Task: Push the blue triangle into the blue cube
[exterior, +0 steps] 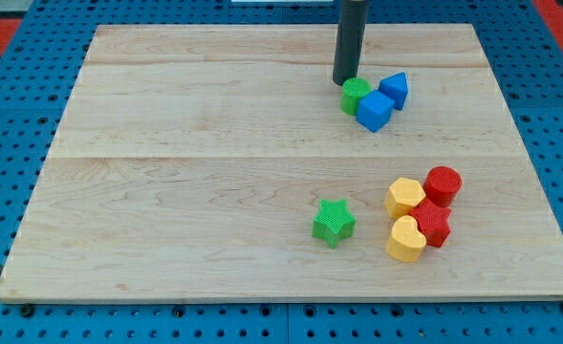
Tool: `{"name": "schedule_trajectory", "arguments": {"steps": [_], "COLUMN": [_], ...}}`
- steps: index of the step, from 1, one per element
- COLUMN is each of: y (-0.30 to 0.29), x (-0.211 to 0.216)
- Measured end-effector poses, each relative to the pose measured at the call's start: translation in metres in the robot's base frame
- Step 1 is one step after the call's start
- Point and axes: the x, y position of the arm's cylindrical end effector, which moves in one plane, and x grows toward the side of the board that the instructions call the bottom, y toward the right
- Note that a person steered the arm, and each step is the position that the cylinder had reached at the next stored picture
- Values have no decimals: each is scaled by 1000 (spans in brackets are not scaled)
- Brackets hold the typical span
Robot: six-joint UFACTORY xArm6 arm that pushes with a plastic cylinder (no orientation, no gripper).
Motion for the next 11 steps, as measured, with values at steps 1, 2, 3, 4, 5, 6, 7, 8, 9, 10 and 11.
{"name": "schedule_trajectory", "arguments": {"steps": [1,2,3,4,5,6,7,8,9,10,11], "y": [-2,-2,10,26,33,51,58,79,94,94,94], "x": [19,27,7,-5,-5,-5,-5,-21,-29,-28,6]}}
